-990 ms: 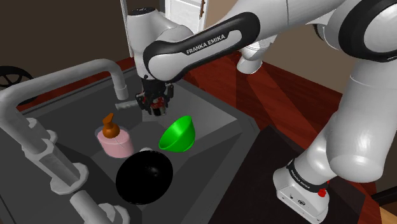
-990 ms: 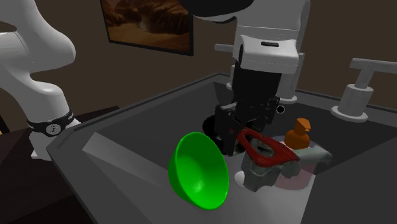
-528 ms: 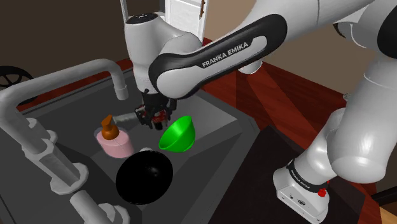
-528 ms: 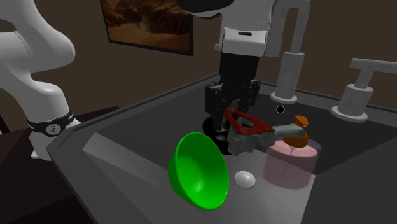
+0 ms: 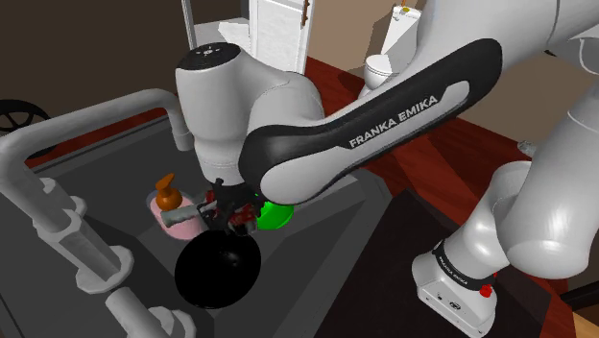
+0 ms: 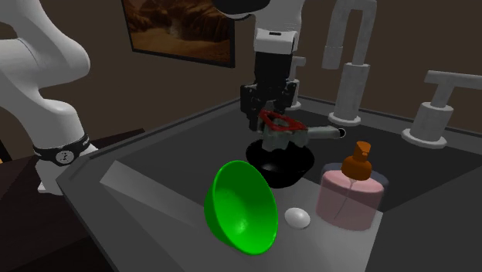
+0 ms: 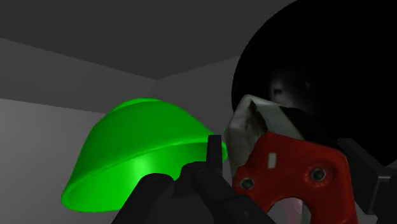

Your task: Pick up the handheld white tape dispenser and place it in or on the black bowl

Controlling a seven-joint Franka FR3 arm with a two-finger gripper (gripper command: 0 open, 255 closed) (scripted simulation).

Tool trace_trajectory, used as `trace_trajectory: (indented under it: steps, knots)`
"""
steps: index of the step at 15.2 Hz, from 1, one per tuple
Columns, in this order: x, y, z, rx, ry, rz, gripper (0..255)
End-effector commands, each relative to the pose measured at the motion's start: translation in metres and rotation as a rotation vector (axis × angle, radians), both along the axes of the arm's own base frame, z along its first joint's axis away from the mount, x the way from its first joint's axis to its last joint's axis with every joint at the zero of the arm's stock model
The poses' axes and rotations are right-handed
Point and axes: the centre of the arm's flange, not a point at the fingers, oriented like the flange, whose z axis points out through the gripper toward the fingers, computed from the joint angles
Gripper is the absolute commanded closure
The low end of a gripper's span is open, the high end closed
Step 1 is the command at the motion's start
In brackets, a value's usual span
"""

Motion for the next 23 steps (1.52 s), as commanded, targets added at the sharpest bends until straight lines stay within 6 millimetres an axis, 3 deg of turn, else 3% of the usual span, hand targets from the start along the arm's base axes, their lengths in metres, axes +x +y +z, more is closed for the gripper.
trace_trajectory:
  steps: [1, 5, 19, 23]
  knots:
    - [-0.024, 0.011, 0.001, 0.000, -0.001, -0.002, 255]
    - [-0.070, 0.034, 0.003, 0.000, -0.001, -0.002, 255]
    - [-0.070, 0.034, -0.071, 0.000, -0.001, -0.002, 255]
    - [-0.070, 0.034, -0.075, 0.000, -0.001, -0.002, 255]
